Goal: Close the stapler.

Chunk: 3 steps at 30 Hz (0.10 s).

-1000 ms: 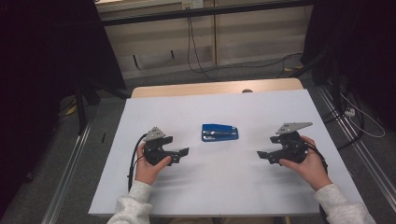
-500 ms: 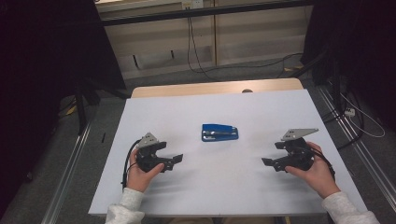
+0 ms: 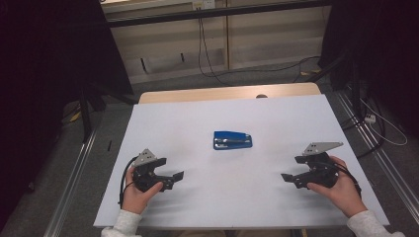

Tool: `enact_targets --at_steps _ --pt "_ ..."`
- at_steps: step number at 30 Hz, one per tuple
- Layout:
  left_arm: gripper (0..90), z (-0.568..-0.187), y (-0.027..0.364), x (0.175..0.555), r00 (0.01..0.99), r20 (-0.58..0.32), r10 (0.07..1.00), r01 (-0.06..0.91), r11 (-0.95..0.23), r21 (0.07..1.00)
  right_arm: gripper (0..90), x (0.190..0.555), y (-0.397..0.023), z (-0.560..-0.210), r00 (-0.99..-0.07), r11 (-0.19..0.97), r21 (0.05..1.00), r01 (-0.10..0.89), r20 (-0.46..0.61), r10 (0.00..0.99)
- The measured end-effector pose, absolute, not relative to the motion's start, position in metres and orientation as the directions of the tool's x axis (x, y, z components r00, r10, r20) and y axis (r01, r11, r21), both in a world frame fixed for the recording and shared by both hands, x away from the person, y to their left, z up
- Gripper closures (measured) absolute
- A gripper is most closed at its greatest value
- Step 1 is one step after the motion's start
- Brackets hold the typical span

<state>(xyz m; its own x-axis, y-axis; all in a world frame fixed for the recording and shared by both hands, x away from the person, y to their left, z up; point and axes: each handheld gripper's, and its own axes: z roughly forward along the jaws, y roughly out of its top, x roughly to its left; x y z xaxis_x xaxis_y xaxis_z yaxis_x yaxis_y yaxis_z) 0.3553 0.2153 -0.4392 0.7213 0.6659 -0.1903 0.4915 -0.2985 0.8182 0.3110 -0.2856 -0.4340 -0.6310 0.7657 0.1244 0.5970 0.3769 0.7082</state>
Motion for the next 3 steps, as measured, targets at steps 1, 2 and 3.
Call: enact_targets --at_steps 1,2,3 --pt "7.8 -0.4393 0.2168 0.3547 0.718 -0.191 0.670 0.494 -0.296 0.818 14.0 0.3109 -0.2857 -0.4338 -0.632 0.377 0.709 0.596 0.124 0.765" --pt "7.8 -0.4394 0.2174 0.3544 0.715 -0.191 0.672 0.494 -0.293 0.818 14.0 0.3111 -0.2857 -0.4334 -0.634 0.377 0.711 0.594 0.125 0.764" --pt "7.8 -0.4394 0.2182 0.3542 0.714 -0.189 0.675 0.495 -0.294 0.818 14.0 0.3114 -0.2857 -0.4333 -0.633 0.377 0.711 0.593 0.122 0.765"
